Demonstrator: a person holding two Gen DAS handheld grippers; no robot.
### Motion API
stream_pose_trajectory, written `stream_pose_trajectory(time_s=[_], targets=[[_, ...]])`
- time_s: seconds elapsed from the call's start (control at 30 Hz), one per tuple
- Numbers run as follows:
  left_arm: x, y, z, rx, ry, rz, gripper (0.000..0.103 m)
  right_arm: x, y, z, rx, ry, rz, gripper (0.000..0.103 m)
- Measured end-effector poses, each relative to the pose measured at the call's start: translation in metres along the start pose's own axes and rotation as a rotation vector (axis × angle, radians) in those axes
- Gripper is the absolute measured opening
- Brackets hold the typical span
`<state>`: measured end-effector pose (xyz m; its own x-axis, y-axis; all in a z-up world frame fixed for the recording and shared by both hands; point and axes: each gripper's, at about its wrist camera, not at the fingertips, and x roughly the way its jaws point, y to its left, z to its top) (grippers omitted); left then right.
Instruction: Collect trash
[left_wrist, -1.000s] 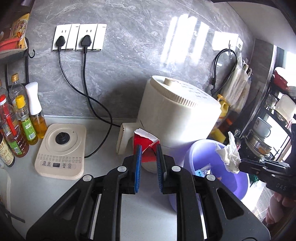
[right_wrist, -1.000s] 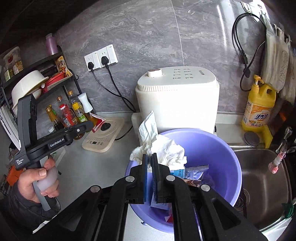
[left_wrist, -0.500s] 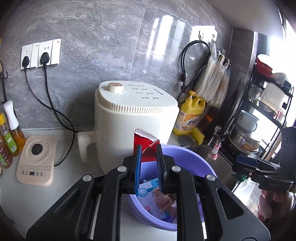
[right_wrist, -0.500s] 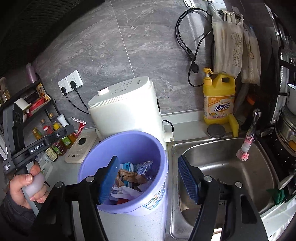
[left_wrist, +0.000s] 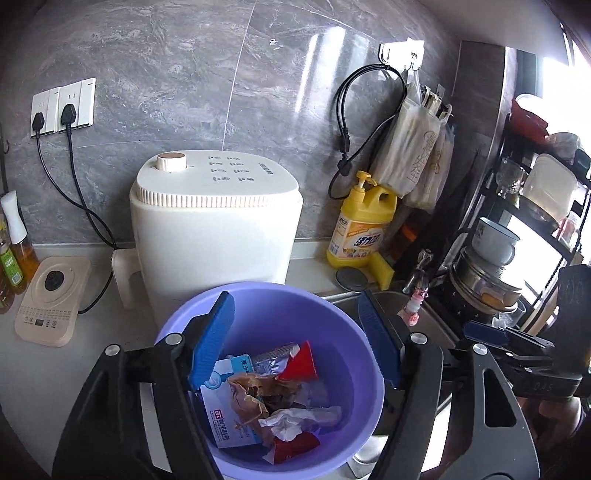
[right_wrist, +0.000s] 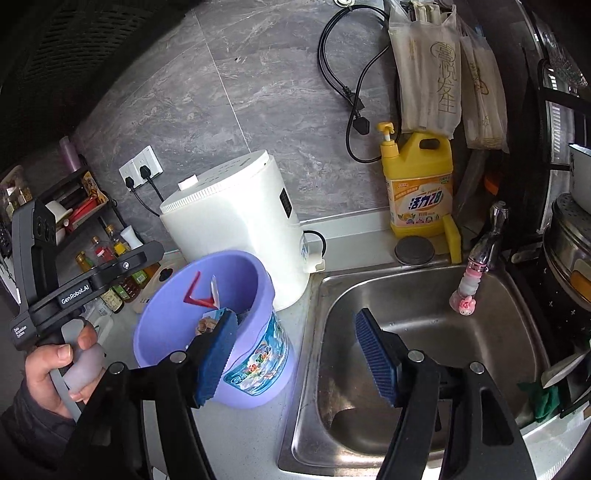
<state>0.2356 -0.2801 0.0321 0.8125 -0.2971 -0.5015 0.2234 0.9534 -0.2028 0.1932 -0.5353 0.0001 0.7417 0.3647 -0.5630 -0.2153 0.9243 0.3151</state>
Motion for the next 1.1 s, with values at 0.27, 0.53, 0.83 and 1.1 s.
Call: stream_pose_trajectory(time_s=[0.27, 0.53, 0.83, 1.1], targets=[[-0.042, 0.016, -0.011, -0.049, -0.007, 0.188, 0.095, 0.011, -0.008, 0.003, -0.041, 0.037, 0.084, 0.079], [-0.079, 0.042, -0.014, -0.092, -0.015, 0.271, 0.097, 0.007, 0.018, 0.006, -0.052, 0.023, 0.145, 0.089], [-0.125, 0.083, -0.019, -0.063, -0.013, 0.279, 0.097, -0.010, 0.074, 0.002, -0.075, -0.017, 0.113, 0.096], [-0.175, 0.128, -0.034, -0.042, -0.024, 0.269, 0.097, -0.028, 0.137, -0.019, -0.089, -0.042, 0.066, 0.095]])
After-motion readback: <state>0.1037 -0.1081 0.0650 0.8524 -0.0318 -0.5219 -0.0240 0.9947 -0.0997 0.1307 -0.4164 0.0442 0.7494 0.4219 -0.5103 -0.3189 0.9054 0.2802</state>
